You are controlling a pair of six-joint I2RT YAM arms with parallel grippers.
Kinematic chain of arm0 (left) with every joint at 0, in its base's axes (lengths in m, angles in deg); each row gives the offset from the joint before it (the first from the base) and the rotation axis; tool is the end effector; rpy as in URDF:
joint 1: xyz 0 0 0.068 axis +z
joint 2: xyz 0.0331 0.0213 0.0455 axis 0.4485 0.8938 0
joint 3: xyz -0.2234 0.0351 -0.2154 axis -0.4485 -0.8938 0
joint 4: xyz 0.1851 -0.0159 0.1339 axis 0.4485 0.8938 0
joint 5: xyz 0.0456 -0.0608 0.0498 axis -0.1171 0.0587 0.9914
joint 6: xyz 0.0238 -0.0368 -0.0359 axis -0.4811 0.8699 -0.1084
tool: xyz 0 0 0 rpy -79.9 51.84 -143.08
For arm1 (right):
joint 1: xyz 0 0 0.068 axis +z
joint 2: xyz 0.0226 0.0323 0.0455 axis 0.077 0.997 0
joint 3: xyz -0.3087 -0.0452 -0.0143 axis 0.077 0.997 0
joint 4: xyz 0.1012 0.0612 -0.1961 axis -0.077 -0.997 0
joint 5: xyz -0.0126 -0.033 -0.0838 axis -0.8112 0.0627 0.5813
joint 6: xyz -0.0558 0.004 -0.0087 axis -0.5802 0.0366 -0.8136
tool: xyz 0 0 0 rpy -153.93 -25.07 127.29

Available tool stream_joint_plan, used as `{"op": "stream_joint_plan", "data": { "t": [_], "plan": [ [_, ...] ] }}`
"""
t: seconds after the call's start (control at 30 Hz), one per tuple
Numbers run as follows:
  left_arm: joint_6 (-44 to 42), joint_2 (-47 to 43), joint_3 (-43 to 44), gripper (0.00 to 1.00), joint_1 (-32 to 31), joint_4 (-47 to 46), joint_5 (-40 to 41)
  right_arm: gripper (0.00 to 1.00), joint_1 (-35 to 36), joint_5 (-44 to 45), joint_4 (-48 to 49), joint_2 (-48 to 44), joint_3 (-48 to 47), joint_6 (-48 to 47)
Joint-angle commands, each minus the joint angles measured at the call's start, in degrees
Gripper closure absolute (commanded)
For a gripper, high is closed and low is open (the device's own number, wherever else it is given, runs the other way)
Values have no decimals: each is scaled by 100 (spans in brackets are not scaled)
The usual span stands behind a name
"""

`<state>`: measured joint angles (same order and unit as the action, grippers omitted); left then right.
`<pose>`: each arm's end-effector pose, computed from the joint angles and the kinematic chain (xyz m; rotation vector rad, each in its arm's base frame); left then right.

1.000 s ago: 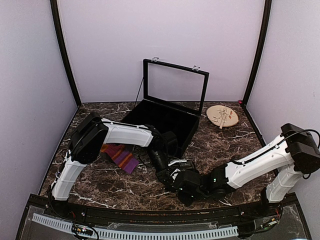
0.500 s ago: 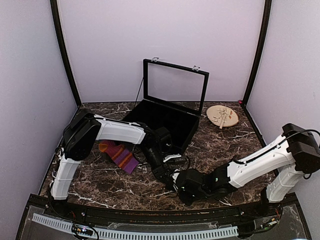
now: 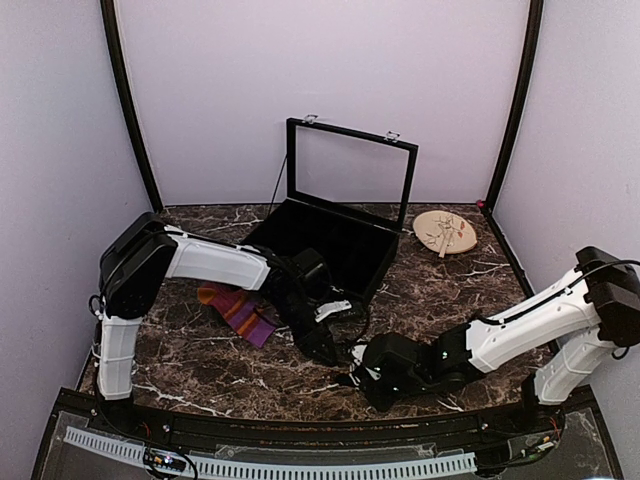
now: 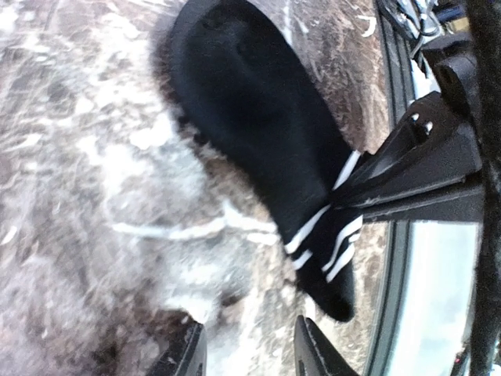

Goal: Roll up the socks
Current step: Roll the sock at the center of the board.

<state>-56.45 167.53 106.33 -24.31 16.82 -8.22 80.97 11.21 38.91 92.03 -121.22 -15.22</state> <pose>0.2430 -0.3420 0.1863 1.6812 2.2694 -1.1896 0.0675 0.2480 0.1988 -1.0128 2.3976 0.4341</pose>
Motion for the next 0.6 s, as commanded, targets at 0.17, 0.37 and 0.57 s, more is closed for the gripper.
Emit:
{"op": "stream_joint_plan", "data": {
  "t": [0.17,0.37,0.57],
  "plan": [
    [325,-1160,-1206,60,20,-1508,853,98,-481,-1066,142,-346,375,267],
    [264,-1878,-2114,60,-306,-2532,1439,98,-859,-1805,351,-459,482,403],
    [-155,-2374,-2856,60,-940,-3664,2155,98,-1161,-2492,464,-536,537,471]
  ]
}}
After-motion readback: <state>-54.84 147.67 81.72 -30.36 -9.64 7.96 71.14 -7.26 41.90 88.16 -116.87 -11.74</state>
